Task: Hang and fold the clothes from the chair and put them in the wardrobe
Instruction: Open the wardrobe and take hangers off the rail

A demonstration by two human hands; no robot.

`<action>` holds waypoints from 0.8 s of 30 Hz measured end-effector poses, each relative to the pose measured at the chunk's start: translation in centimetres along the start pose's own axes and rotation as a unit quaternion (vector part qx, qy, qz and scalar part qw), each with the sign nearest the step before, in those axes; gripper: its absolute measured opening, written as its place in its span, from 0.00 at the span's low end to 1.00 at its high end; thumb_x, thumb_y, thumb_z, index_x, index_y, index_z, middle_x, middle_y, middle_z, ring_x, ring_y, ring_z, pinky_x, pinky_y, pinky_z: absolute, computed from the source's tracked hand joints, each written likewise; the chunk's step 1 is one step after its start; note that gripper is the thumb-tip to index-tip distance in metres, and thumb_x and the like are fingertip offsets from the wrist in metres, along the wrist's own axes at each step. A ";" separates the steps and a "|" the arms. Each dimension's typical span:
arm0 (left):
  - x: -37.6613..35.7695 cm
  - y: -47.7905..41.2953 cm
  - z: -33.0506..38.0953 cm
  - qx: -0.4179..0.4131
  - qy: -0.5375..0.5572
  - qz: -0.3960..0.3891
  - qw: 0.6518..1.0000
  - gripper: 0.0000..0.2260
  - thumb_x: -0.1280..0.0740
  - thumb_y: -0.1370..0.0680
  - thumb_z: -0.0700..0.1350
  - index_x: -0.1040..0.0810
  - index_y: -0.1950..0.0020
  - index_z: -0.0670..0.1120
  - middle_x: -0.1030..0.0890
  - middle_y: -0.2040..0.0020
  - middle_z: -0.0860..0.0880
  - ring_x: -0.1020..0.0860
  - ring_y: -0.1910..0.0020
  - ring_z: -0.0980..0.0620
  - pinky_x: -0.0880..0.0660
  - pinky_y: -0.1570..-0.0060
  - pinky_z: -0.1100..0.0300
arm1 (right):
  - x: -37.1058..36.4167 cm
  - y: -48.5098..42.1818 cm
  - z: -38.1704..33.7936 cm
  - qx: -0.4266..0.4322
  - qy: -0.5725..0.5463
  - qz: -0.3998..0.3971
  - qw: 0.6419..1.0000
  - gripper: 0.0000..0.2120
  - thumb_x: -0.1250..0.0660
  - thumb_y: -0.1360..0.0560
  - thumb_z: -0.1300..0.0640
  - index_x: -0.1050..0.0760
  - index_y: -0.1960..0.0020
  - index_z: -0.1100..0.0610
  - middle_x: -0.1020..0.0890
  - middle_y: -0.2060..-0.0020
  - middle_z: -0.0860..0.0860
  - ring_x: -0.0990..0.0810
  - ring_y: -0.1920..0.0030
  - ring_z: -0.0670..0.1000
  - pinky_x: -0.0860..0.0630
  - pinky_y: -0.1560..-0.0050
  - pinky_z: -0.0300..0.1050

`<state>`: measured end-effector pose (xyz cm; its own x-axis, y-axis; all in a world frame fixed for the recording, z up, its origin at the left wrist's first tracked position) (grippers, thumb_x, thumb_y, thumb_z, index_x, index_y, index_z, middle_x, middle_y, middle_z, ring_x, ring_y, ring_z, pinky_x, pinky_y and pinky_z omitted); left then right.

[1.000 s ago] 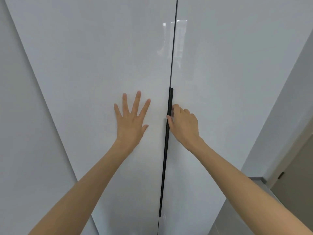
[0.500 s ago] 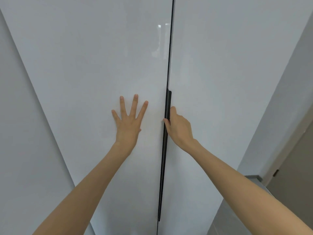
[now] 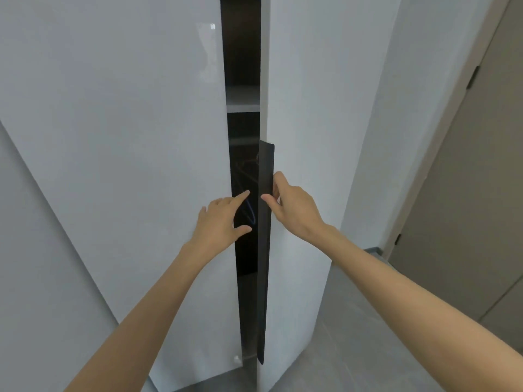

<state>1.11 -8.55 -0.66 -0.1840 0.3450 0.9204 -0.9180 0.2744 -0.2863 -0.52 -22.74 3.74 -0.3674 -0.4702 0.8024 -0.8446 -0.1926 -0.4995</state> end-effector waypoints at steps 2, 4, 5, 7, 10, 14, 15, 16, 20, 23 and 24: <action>-1.9 1.2 2.5 -0.030 0.022 -0.041 0.998 0.35 0.32 0.25 0.57 0.47 0.22 0.57 0.30 0.28 0.50 0.31 0.31 0.48 0.32 0.33 0.45 | 1.2 1.5 0.6 0.004 0.001 -0.007 1.000 0.11 0.40 0.19 0.49 0.35 0.46 0.57 0.22 0.62 0.51 0.23 0.66 0.52 0.20 0.61 0.53; -3.3 2.4 5.0 -0.051 0.026 -0.049 0.997 0.35 0.32 0.24 0.57 0.47 0.22 0.55 0.29 0.30 0.51 0.28 0.34 0.49 0.30 0.35 0.48 | 2.4 2.8 1.2 0.011 0.001 -0.014 1.000 0.12 0.40 0.19 0.48 0.34 0.46 0.57 0.23 0.62 0.50 0.23 0.66 0.51 0.20 0.61 0.52; -3.7 2.9 6.1 -0.057 0.037 -0.042 0.997 0.35 0.32 0.24 0.56 0.46 0.22 0.54 0.28 0.30 0.51 0.27 0.34 0.49 0.28 0.36 0.50 | 2.9 3.5 1.4 0.014 0.000 -0.017 1.000 0.12 0.40 0.20 0.48 0.35 0.46 0.57 0.23 0.62 0.49 0.23 0.66 0.50 0.20 0.61 0.51; -4.2 3.6 8.0 -0.055 0.066 -0.023 0.996 0.33 0.33 0.23 0.55 0.45 0.22 0.53 0.26 0.33 0.51 0.26 0.37 0.50 0.26 0.38 0.53 | 4.0 4.7 2.1 0.021 -0.001 -0.022 1.000 0.11 0.40 0.20 0.48 0.35 0.46 0.56 0.25 0.62 0.47 0.24 0.66 0.49 0.20 0.62 0.48; -4.8 4.5 10.1 -0.043 0.073 -0.002 0.996 0.29 0.33 0.23 0.55 0.38 0.25 0.51 0.23 0.36 0.51 0.24 0.40 0.51 0.24 0.42 0.54 | 5.7 6.6 3.3 0.031 -0.005 -0.026 0.999 0.10 0.40 0.20 0.48 0.37 0.48 0.53 0.28 0.65 0.44 0.26 0.68 0.47 0.23 0.64 0.43; -6.0 5.4 14.0 -0.046 0.061 -0.001 0.997 0.22 0.35 0.23 0.57 0.30 0.33 0.47 0.21 0.44 0.51 0.22 0.48 0.53 0.24 0.50 0.60 | 8.1 9.5 5.6 0.036 -0.030 -0.015 0.999 0.09 0.41 0.19 0.49 0.39 0.50 0.52 0.30 0.67 0.40 0.28 0.69 0.45 0.32 0.69 0.35; -6.4 5.5 15.2 -0.050 0.058 -0.005 0.997 0.20 0.35 0.23 0.58 0.28 0.36 0.47 0.20 0.46 0.51 0.21 0.50 0.54 0.23 0.52 0.61 | 8.8 10.3 6.3 0.032 -0.036 -0.014 0.999 0.09 0.41 0.19 0.49 0.39 0.50 0.52 0.30 0.68 0.41 0.28 0.70 0.45 0.33 0.69 0.34; -6.9 5.7 16.4 -0.053 0.057 -0.010 0.997 0.19 0.36 0.23 0.59 0.27 0.39 0.47 0.19 0.48 0.50 0.20 0.53 0.54 0.23 0.53 0.61 | 9.6 11.1 7.1 0.028 -0.041 -0.012 0.999 0.09 0.41 0.19 0.49 0.39 0.51 0.52 0.31 0.68 0.41 0.29 0.70 0.45 0.34 0.69 0.34; -9.2 6.0 21.8 -0.069 0.049 -0.029 0.996 0.18 0.37 0.22 0.59 0.22 0.44 0.45 0.18 0.51 0.49 0.20 0.56 0.54 0.24 0.56 0.63 | 12.9 14.2 10.9 0.016 -0.061 -0.004 0.998 0.09 0.41 0.19 0.49 0.38 0.51 0.53 0.30 0.68 0.43 0.30 0.70 0.46 0.35 0.69 0.34; -10.7 6.2 26.1 -0.077 0.048 -0.019 0.996 0.19 0.39 0.21 0.58 0.23 0.41 0.45 0.17 0.51 0.49 0.19 0.56 0.52 0.24 0.56 0.62 | 15.6 16.2 14.4 -0.001 -0.079 0.008 0.997 0.10 0.41 0.19 0.49 0.38 0.52 0.54 0.29 0.67 0.46 0.30 0.70 0.46 0.35 0.69 0.36; -11.3 6.1 28.0 -0.077 0.048 -0.011 0.996 0.19 0.39 0.21 0.58 0.24 0.40 0.46 0.17 0.52 0.49 0.19 0.56 0.51 0.22 0.55 0.59 | 16.7 16.9 16.0 -0.009 -0.082 0.010 0.997 0.11 0.41 0.19 0.48 0.38 0.52 0.54 0.28 0.67 0.46 0.30 0.70 0.47 0.35 0.69 0.37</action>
<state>-12.29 -35.86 -5.34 -0.1229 0.4203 0.8990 -0.8555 0.4143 -0.3106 -14.72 -47.60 3.47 -0.3174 -0.6082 0.7276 -0.8447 -0.1673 -0.5084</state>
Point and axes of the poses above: each hand's wrist, its own y-axis away from the middle knuckle, its own x-axis out of the back of the hand, z = x × y, the point moved 8 cm from there along -y, towards the middle knuckle
